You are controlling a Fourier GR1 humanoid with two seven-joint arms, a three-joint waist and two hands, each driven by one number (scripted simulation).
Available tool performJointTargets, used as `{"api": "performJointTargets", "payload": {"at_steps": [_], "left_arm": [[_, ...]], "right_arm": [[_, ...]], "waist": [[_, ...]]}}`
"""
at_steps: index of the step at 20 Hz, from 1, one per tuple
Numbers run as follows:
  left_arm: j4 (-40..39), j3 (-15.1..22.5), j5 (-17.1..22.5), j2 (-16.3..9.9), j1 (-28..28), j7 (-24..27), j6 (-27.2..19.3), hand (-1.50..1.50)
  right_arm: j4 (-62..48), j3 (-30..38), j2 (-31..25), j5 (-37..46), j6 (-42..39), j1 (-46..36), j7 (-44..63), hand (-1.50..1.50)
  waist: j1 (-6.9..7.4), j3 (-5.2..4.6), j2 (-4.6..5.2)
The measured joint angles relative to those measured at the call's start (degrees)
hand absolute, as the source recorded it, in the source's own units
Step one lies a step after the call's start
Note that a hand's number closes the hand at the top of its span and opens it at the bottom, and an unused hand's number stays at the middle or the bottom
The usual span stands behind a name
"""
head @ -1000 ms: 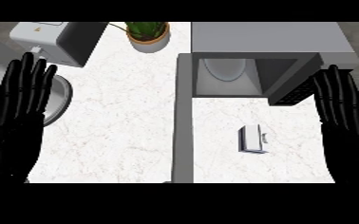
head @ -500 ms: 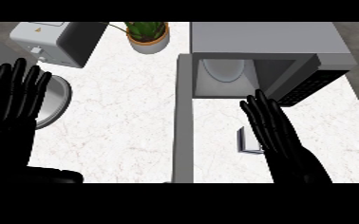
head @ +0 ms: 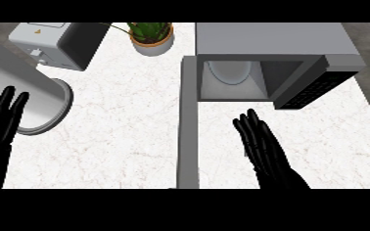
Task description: Pick up the milk, place it into the microwave and close the microwave
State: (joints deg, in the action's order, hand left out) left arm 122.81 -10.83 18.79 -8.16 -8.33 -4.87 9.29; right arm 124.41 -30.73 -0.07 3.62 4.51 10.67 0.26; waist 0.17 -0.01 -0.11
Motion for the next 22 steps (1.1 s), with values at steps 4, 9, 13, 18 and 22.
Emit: {"api": "performJointTargets", "payload": {"at_steps": [4,9,13,18,22], "left_arm": [[0.36,-1.34,1.33,0.02,-1.97,0.57,1.74,-1.5],[-0.4,-2.15,1.36,1.15,-4.26,3.39,4.47,-1.5],[2.17,-2.78,2.35,1.83,-7.07,2.72,5.77,-1.5],[0.97,-5.64,4.27,1.37,-8.43,4.1,8.62,-1.5],[1.09,-6.09,4.21,1.89,-8.56,4.13,9.58,-1.5]], "right_arm": [[0.43,0.17,-1.68,1.84,2.67,1.3,-0.16,-1.5],[-3.5,4.98,-1.62,0.79,3.27,-0.48,-0.95,-1.5],[-7.32,8.15,-2.28,-1.37,2.66,0.32,-3.67,-1.5],[-13.7,12.11,-3.02,-3.85,1.48,1.79,-9.67,-1.5],[-19.07,15.22,-3.44,-4.95,0.62,1.9,-13.8,-1.5]], "waist": [[-0.06,0.0,0.01],[-0.02,0.01,0.06],[0.03,0.02,0.06],[0.03,0.03,0.08],[-0.02,0.02,0.08]]}}
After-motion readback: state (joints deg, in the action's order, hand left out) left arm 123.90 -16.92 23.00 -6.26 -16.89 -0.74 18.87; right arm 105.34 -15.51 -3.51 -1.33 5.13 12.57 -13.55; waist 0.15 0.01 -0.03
